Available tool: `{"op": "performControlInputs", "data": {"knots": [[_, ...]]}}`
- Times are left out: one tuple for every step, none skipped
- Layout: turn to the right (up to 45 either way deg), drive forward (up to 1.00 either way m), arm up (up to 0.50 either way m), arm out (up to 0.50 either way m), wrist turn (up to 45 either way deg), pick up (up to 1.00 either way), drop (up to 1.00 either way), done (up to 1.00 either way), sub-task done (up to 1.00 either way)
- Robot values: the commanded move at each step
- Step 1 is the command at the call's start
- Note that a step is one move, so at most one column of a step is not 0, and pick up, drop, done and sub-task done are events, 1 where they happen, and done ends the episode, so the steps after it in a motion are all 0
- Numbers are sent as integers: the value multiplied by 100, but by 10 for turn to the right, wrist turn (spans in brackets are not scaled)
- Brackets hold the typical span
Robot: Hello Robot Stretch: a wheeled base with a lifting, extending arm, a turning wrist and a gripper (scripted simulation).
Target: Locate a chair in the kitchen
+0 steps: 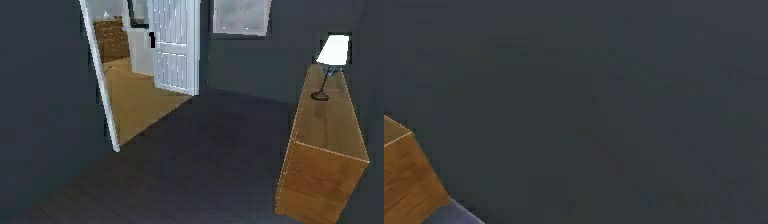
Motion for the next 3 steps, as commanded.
{"op": "performControlInputs", "data": {"knots": [[-330, 0, 0, 0, 0, 0, 0, 0, 0], [0, 25, 0, 0, 0, 0, 0, 0, 0], [-450, 0, 0, 0, 0, 0, 0, 0, 0]]}}
